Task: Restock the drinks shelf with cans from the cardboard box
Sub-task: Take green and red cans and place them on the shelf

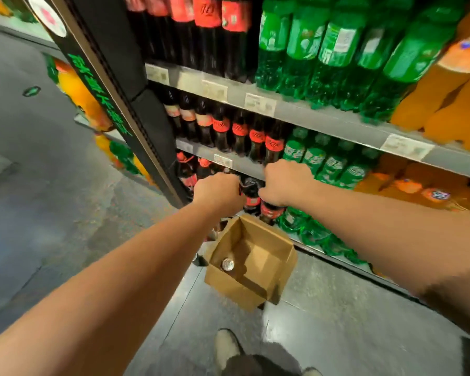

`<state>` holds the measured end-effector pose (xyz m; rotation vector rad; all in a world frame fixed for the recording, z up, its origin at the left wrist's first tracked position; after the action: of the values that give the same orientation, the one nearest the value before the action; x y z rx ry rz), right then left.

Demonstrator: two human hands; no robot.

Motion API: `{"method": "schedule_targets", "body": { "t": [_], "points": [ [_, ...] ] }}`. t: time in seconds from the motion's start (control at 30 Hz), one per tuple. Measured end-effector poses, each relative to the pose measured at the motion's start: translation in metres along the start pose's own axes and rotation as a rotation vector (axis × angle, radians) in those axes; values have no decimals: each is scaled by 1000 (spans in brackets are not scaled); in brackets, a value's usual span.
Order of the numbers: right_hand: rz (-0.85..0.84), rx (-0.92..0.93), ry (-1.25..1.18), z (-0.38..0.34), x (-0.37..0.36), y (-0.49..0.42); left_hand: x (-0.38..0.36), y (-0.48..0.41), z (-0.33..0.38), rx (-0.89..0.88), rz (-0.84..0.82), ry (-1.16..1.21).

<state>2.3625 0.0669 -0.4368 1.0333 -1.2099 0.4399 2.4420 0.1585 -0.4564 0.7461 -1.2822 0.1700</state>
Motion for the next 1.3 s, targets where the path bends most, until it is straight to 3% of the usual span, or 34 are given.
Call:
{"method": "schedule_targets", "body": {
  "t": [0.4,0.53,0.9,1.07,1.3],
  "points": [
    [-266,44,-39,-33,-127,-98,-149,-77,-58,36,-215,46],
    [-368,93,-34,-34,-176,-129,-192,-93,-79,124,-309,48],
    [-539,191,-70,-71,-334,-193,-326,-133,-170,335,-353,132],
    [-653,31,-15,-98,-426,-230,-407,-159,-220,327,-412,85],
    [-574,-23,-188,-108,-543,-264,-517,-207,-263,336,-406,139]
  ]
}}
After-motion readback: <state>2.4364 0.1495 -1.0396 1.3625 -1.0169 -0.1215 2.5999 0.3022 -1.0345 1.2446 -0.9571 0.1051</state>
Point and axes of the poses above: each hand's wrist, its own y-axis away from the middle knuckle, its own x-axis out of the back of the hand, z = x × y, the point moved 5 cm from there along -y, towards the middle knuckle, and after that the axes turned 9 degrees about -z, right-handed, at the moved point
